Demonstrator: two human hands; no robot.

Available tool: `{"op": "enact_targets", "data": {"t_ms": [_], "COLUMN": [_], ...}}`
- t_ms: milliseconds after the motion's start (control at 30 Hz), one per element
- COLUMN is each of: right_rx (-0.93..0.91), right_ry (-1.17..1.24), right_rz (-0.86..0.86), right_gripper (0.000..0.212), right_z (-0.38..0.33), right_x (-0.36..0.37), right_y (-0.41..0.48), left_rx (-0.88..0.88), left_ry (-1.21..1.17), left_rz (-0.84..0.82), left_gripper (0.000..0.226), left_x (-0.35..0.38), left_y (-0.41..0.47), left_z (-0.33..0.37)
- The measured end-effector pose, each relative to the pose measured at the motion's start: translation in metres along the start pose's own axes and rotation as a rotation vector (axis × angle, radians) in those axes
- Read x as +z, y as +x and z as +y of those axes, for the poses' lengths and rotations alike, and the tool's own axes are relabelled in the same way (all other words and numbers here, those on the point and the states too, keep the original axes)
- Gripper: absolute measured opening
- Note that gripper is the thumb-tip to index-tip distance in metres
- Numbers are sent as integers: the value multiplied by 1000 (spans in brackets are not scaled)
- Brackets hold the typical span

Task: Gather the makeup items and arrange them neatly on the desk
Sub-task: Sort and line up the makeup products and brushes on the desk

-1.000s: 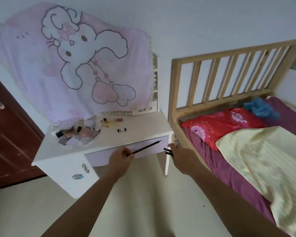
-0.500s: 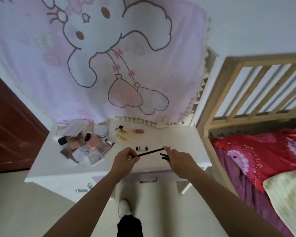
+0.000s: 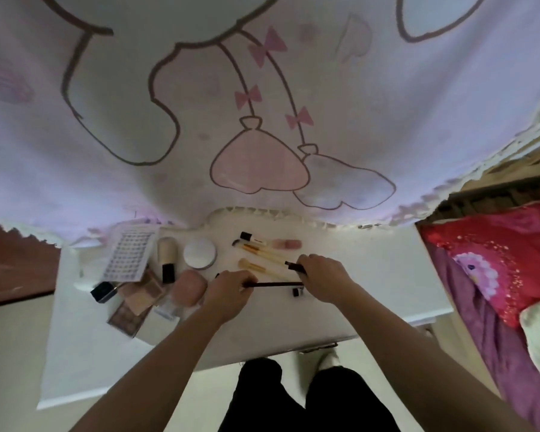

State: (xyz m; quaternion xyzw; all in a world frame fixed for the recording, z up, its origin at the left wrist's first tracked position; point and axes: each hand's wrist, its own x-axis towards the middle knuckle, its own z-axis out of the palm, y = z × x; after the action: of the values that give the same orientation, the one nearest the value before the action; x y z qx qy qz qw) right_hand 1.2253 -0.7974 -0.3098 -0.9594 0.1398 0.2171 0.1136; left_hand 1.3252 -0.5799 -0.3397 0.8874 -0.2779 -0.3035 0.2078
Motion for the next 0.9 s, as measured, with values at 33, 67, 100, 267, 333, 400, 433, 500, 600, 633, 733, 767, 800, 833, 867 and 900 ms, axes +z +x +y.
{"op": "enact_targets", "data": {"t_ms": [33,67,100,267,333,400,433,500,600,633,733,767,800,833,867,900], "right_rx": [8,15,20,23,20,10,9,-9,-12,-3,27,30,24,7,-23,-67], "right_ry": [1,6,18,105,176,276,305,291,205,186,175,190,204,212,214,207], "right_rz": [-24,-49,-71,-170,-183,-194,-201,-210,-221,-219,-201,-193,-186,-189,-208,-235], "right_gripper": [30,31,31,28,33,45,50,53,49,48,47,46,46,47,51,57], "right_z": [-3,-6,-7,-9,-14,-17,-17,-13,1,6,22,26,31,36,40,44], "right_x": [2,5,7,14,13,13,13,15,17,16,17,17,16,17,17,18], "right_y": [7,13,17,36,42,48,50,53,53,50,40,35,30,25,20,16], "left_rx": [17,35,61,106,87,50,31,-11,-77,-100,-161,-159,-145,-123,-106,-100], "left_ry": [54,103,152,262,286,303,297,259,249,246,240,254,278,305,333,357], "left_rz": [9,19,27,64,97,138,150,186,230,248,264,252,223,184,141,97], "left_gripper": [22,22,22,20,19,21,22,26,28,29,32,32,31,31,32,34], "left_x": [3,6,9,23,25,27,26,23,21,21,23,25,28,31,36,40], "left_y": [5,8,11,29,35,38,39,40,37,35,27,24,20,16,12,9], "left_z": [-4,-5,-5,-8,-9,-10,-10,-12,-13,-11,-5,-3,2,6,11,14]}}
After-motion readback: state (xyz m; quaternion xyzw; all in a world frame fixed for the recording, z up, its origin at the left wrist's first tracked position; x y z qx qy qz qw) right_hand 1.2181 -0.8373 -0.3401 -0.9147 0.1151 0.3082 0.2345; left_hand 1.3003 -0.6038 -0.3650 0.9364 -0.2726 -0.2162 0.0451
